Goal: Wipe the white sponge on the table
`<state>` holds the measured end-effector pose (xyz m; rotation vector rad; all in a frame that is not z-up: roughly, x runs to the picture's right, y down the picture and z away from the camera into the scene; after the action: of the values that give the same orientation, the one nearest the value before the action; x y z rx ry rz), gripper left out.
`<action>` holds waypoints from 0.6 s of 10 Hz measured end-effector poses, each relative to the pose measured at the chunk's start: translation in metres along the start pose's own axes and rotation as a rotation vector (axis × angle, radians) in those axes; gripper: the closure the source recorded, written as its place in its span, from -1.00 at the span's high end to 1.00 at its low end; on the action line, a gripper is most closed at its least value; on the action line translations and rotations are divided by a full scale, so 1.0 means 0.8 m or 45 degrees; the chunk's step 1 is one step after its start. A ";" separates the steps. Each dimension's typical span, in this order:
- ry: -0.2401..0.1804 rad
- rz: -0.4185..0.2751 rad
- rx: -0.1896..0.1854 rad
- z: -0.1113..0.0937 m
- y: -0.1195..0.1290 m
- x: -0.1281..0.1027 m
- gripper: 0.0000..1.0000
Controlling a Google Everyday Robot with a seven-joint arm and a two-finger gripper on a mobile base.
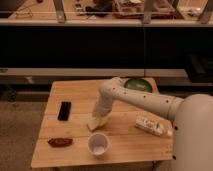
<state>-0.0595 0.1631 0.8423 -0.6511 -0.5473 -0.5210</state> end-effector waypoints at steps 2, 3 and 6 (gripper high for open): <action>-0.007 -0.087 0.011 0.008 -0.029 -0.024 -0.18; -0.014 -0.123 0.018 0.011 -0.046 -0.033 -0.18; -0.035 -0.176 0.040 0.020 -0.096 -0.035 -0.18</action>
<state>-0.1312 0.1292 0.8677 -0.5938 -0.6286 -0.6328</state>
